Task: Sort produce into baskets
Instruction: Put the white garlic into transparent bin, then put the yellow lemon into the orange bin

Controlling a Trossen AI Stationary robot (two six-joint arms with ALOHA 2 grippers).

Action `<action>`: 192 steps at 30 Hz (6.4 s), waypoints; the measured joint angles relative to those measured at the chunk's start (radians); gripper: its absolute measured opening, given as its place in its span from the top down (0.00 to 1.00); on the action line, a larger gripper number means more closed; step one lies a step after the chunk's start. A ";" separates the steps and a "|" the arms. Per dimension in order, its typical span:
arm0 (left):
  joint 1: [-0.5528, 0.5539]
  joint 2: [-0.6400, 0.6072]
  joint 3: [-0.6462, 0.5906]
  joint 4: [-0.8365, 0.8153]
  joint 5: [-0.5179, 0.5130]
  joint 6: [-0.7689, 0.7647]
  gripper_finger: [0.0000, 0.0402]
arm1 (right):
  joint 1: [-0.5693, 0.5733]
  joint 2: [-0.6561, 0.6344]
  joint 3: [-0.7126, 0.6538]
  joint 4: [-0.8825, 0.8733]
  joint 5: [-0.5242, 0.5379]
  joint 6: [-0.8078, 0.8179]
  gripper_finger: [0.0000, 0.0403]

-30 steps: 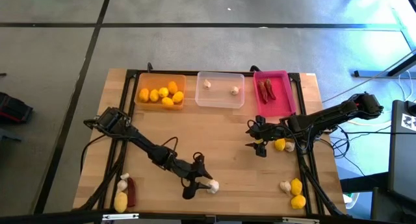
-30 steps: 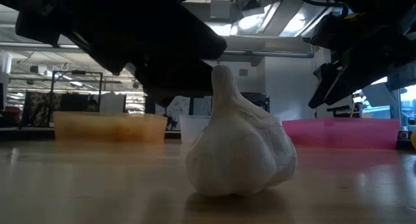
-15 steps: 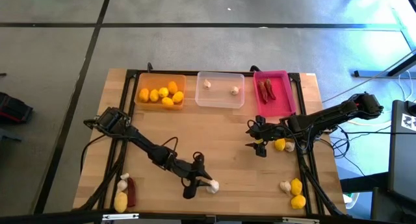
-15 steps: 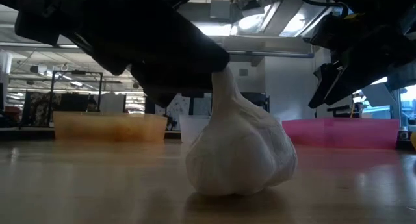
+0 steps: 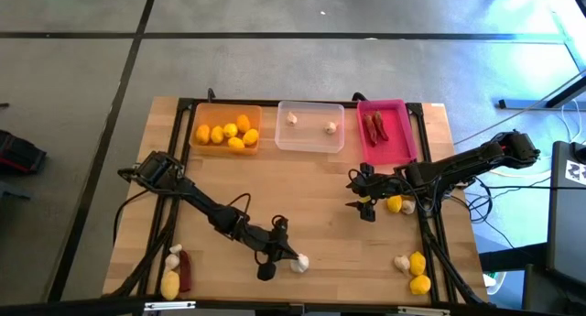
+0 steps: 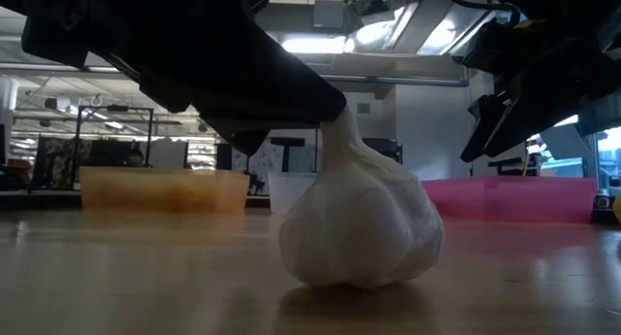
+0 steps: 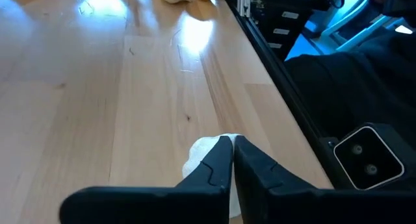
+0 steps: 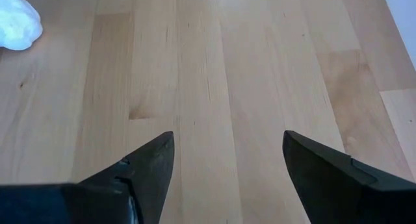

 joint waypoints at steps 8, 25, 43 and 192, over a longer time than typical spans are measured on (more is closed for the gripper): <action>0.027 -0.026 0.000 0.000 0.000 0.006 0.99 | 0.000 0.000 0.000 0.000 0.000 0.000 0.30; 0.174 -0.279 -0.001 -0.007 -0.005 0.169 0.98 | 0.000 0.000 0.000 0.003 -0.004 0.000 0.30; 0.435 -0.312 -0.001 -0.013 -0.036 0.217 0.98 | 0.000 0.000 0.000 0.004 0.172 0.016 0.30; 0.666 -0.314 -0.001 -0.435 -0.084 0.218 0.66 | 0.000 0.221 0.149 -0.774 -0.215 0.640 0.57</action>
